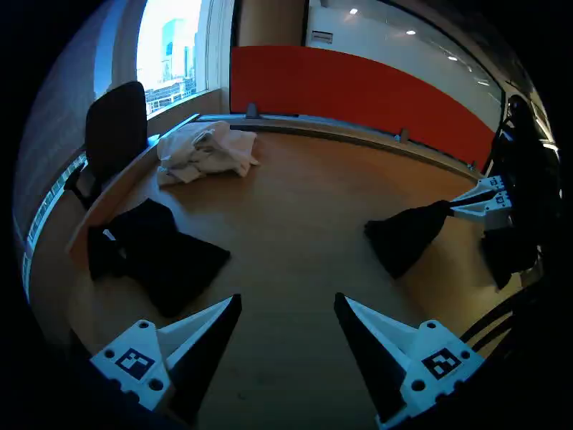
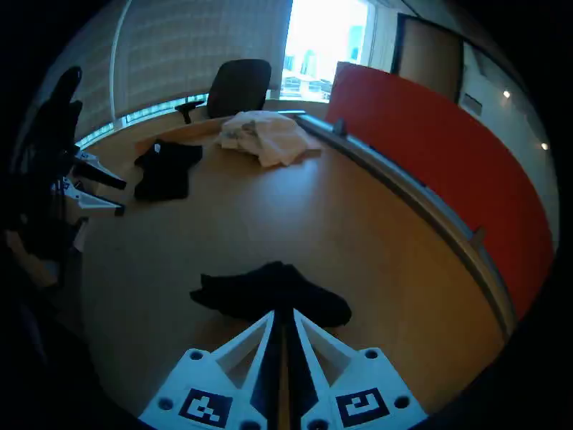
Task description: Fold towel
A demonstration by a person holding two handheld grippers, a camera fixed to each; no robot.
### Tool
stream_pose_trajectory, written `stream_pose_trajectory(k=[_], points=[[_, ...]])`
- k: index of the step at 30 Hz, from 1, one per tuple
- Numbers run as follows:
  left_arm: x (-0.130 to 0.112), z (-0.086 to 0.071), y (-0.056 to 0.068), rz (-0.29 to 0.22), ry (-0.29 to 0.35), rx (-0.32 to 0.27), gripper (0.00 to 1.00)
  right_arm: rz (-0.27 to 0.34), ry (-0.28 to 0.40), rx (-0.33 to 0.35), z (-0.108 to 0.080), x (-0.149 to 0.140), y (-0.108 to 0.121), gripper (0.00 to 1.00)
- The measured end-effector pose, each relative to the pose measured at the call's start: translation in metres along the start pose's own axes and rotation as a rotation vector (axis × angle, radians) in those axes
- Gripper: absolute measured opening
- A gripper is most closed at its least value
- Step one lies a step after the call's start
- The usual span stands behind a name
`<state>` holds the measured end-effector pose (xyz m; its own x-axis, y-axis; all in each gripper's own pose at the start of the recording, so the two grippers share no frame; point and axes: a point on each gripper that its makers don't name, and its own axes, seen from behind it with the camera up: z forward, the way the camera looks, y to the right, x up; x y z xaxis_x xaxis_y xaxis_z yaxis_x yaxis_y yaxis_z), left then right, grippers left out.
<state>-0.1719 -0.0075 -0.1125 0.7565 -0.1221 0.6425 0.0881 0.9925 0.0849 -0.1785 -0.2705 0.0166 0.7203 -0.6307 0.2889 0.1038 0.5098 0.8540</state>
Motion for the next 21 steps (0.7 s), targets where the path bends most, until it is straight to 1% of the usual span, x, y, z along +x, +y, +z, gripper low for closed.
stream_pose_trajectory(k=[6,9,15,21], points=[[0.006,-0.002,0.001,0.01,0.012,-0.003,0.97,-0.009,0.059,-0.019,-0.015,0.036,0.012,0.05],[0.009,-0.003,0.002,0.015,0.017,-0.003,0.97,-0.015,0.078,-0.028,-0.023,0.048,0.017,0.05],[0.014,-0.005,0.004,0.012,0.025,-0.008,0.97,-0.009,0.103,-0.04,-0.034,0.062,0.025,0.05],[0.017,-0.007,0.006,0.021,0.029,-0.012,0.97,-0.005,0.11,-0.057,-0.043,0.063,0.034,0.05]])
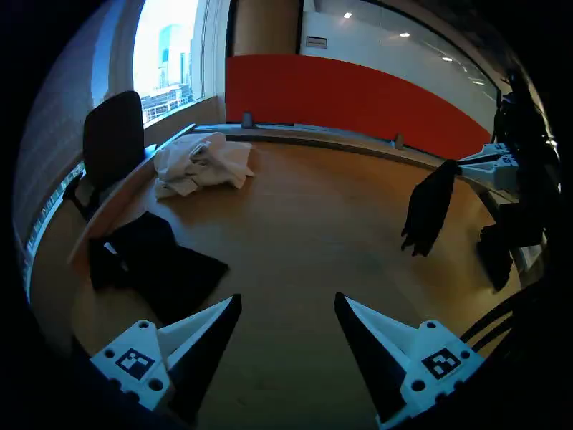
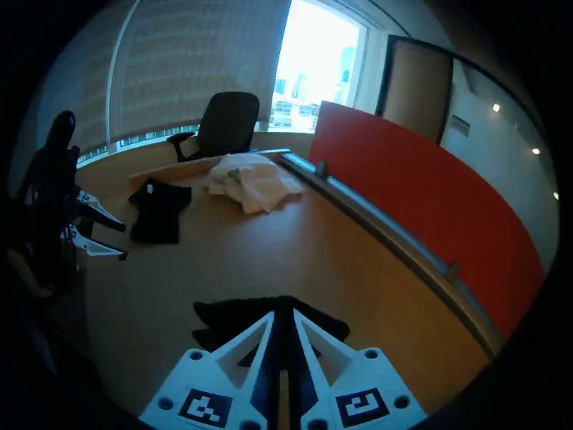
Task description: Fold towel
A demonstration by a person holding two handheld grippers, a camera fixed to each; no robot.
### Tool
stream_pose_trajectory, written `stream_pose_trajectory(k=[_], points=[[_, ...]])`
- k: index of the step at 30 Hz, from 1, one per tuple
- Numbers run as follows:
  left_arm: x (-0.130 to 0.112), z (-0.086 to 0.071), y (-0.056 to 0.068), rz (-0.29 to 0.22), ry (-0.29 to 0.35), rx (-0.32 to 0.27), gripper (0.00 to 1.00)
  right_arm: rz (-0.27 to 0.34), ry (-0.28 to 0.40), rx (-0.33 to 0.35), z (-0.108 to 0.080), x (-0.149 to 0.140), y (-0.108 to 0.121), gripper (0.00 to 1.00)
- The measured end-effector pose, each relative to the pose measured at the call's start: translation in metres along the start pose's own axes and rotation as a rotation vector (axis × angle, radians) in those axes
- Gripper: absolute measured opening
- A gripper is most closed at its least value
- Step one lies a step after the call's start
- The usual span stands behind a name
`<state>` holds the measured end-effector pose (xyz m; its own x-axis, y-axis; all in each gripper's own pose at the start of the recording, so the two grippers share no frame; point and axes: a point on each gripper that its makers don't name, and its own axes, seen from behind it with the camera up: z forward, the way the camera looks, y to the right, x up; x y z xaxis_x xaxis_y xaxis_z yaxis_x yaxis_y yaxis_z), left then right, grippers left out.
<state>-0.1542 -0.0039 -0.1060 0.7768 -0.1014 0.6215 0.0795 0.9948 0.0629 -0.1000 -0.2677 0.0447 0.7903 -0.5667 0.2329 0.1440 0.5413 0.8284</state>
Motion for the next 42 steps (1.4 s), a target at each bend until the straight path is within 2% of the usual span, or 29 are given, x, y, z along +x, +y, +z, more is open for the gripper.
stream_pose_trajectory(k=[11,17,27,42], points=[[0.005,0.003,0.003,0.008,0.002,-0.011,0.97,0.008,0.011,-0.032,-0.015,0.003,0.019,0.05],[0.009,0.005,0.005,0.017,0.003,-0.017,0.96,0.024,0.012,-0.059,-0.03,-0.002,0.035,0.05],[0.01,0.011,0.009,0.036,-0.009,-0.026,0.97,0.072,0.01,-0.122,-0.064,-0.02,0.072,0.05],[0.016,0.02,0.02,0.069,-0.016,-0.033,0.96,0.091,-0.031,-0.215,-0.119,-0.062,0.132,0.05]])
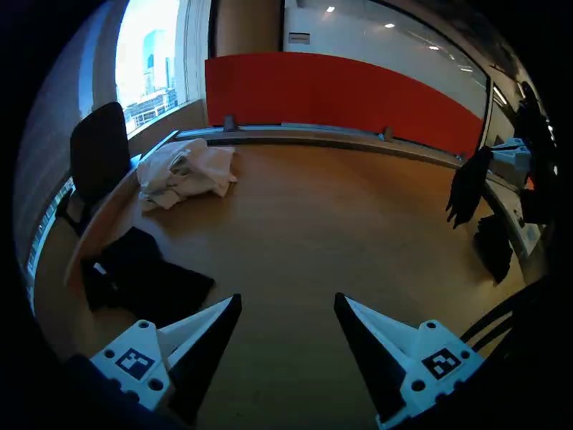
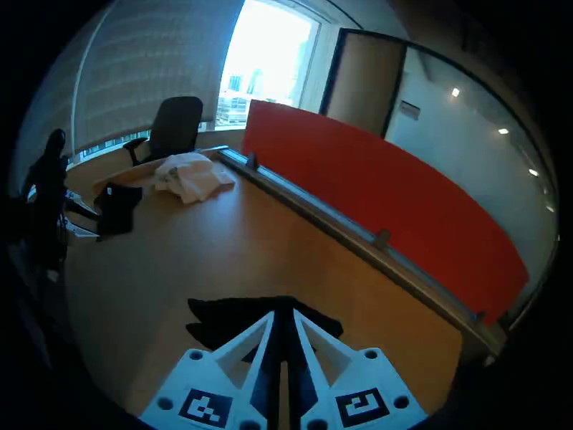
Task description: Fold towel
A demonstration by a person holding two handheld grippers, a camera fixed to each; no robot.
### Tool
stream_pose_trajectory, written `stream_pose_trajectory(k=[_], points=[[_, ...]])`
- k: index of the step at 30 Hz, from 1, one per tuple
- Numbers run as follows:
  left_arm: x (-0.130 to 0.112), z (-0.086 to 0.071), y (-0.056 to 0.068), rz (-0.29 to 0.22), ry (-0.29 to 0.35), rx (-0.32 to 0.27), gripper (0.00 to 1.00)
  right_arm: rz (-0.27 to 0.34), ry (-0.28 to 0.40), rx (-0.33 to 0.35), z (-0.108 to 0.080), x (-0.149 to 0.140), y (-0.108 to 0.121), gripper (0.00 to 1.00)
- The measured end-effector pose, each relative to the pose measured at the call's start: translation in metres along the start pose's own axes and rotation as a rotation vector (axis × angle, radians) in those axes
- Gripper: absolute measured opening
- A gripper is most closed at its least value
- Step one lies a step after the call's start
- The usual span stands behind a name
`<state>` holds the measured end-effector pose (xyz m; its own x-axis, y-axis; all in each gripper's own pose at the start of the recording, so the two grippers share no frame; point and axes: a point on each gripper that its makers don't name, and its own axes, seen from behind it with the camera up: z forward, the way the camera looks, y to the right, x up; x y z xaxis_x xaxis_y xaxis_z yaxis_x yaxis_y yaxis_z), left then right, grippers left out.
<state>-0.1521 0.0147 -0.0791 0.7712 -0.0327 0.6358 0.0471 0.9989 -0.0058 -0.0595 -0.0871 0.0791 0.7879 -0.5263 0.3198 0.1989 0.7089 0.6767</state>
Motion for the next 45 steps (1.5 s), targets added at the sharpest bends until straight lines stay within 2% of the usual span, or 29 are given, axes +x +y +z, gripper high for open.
stream_pose_trajectory(k=[14,24,33,45], points=[[0.002,0.003,0.004,0.012,-0.009,0.006,0.96,0.013,-0.039,-0.091,-0.037,-0.032,0.071,0.05],[0.005,0.007,0.014,0.026,-0.014,0.0,0.97,0.025,-0.074,-0.145,-0.059,-0.058,0.11,0.05],[0.006,0.008,0.023,0.043,-0.018,-0.006,0.97,0.059,-0.104,-0.18,-0.072,-0.087,0.129,0.05],[0.008,0.007,0.029,0.052,-0.019,-0.012,0.97,0.081,-0.122,-0.205,-0.086,-0.106,0.137,0.05]])
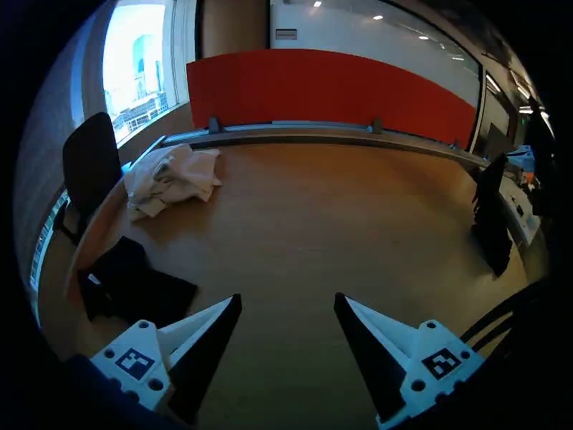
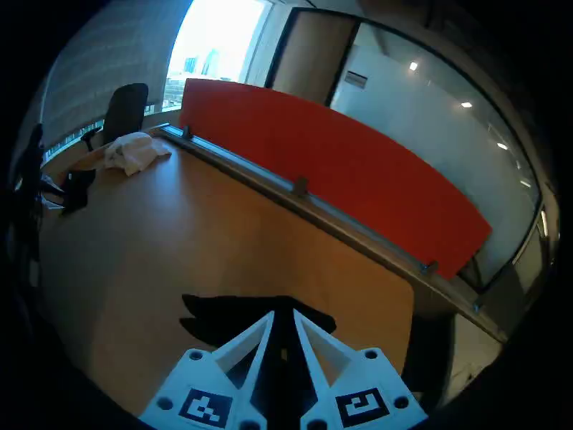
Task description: Fold towel
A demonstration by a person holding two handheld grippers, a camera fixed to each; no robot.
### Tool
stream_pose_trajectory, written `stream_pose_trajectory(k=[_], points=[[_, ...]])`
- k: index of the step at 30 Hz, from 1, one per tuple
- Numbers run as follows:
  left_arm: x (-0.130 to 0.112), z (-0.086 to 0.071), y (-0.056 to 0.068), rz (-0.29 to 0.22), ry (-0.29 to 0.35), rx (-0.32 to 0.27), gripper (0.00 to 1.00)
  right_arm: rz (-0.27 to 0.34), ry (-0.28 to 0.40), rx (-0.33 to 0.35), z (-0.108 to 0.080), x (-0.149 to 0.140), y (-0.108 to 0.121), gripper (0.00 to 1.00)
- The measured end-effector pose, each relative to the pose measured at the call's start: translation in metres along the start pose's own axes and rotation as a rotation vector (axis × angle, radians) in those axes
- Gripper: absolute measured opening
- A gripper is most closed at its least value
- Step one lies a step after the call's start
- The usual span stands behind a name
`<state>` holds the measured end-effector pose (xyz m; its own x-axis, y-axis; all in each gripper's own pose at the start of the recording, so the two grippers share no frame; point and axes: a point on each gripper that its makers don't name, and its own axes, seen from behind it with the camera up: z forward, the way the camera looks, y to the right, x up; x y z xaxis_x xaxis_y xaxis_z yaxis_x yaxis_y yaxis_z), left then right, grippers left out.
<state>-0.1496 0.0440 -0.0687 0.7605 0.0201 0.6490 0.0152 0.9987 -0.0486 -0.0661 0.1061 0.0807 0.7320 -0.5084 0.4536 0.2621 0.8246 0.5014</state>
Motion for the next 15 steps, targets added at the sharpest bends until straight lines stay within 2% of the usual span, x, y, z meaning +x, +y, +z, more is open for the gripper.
stream_pose_trajectory(k=[6,15], points=[[0.0,-0.002,0.001,0.007,0.001,-0.004,0.97,0.015,-0.018,-0.017,-0.01,-0.017,0.002,0.05],[-0.001,-0.004,0.002,0.016,0.0,-0.012,0.96,0.077,-0.084,-0.058,-0.037,-0.075,0.005,0.05]])
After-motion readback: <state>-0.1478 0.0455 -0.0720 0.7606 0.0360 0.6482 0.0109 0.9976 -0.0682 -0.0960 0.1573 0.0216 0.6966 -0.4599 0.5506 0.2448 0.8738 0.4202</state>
